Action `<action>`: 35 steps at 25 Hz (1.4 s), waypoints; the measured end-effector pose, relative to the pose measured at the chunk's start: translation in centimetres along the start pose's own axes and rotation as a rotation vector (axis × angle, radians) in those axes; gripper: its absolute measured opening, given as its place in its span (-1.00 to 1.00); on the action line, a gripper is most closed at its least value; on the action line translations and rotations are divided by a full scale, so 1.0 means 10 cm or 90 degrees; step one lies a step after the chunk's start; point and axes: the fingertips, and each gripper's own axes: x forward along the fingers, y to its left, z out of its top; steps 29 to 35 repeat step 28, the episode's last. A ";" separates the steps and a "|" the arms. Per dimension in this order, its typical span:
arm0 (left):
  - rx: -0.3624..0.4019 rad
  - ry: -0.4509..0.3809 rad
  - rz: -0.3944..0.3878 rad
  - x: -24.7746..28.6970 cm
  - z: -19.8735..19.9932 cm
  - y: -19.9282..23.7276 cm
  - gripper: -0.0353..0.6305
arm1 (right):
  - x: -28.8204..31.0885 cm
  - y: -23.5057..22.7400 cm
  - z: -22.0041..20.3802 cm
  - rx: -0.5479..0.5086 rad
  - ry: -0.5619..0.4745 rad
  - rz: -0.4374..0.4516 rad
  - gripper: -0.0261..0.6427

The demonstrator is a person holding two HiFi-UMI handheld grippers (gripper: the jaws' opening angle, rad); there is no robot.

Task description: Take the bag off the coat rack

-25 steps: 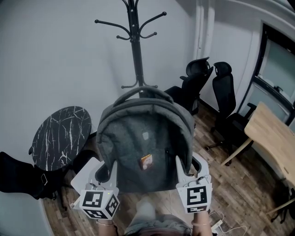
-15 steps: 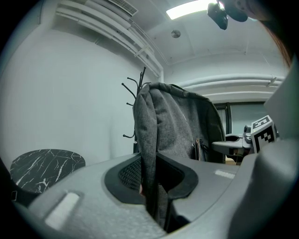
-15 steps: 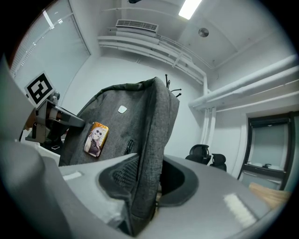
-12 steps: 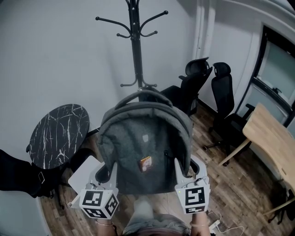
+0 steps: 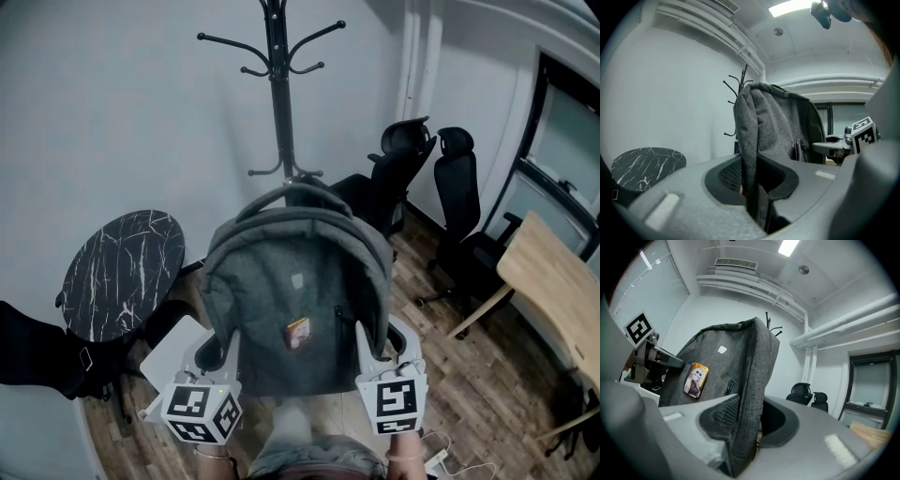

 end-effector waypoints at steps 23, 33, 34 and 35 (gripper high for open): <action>0.018 0.018 -0.003 0.20 0.10 0.14 -0.69 | 0.26 -0.01 -0.01 0.021 0.009 -0.002 -0.59; 0.017 0.022 -0.002 0.28 0.10 0.16 -0.69 | 0.34 -0.02 -0.02 0.024 0.007 -0.004 -0.59; 0.017 0.022 -0.002 0.28 0.10 0.16 -0.69 | 0.34 -0.02 -0.02 0.024 0.007 -0.004 -0.59; 0.017 0.022 -0.002 0.28 0.10 0.16 -0.69 | 0.34 -0.02 -0.02 0.024 0.007 -0.004 -0.59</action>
